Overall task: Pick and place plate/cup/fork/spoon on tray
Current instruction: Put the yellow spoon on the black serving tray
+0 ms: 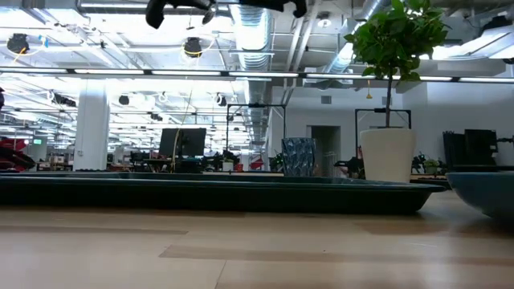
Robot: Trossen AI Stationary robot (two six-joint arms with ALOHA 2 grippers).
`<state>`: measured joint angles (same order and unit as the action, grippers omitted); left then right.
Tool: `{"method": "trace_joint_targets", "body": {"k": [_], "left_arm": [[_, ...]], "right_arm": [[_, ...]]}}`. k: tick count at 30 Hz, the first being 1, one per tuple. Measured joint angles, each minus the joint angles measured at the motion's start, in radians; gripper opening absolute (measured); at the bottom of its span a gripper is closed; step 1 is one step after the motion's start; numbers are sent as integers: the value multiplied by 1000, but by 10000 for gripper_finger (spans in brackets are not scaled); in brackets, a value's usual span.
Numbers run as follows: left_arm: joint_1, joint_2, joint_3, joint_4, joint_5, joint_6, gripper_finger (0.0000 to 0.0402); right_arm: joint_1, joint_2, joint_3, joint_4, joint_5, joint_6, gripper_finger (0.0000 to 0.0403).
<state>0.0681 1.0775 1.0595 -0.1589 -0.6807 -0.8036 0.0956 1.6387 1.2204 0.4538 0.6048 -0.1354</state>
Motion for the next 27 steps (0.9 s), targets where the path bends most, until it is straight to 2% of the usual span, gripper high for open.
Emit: {"method": "trace_joint_targets", "body": {"k": [8,18,27], "left_arm": [[-49,10,0,64,-13,51,37],[-65,10,0,69,-20,61,39],[-65,10,0,68,-20,63,39]], "right_arm": [[0,5,16,-3,0,99,150],[0,50,13,60,-54,119,233],[0,130,45,108,-43,136,226]]}}
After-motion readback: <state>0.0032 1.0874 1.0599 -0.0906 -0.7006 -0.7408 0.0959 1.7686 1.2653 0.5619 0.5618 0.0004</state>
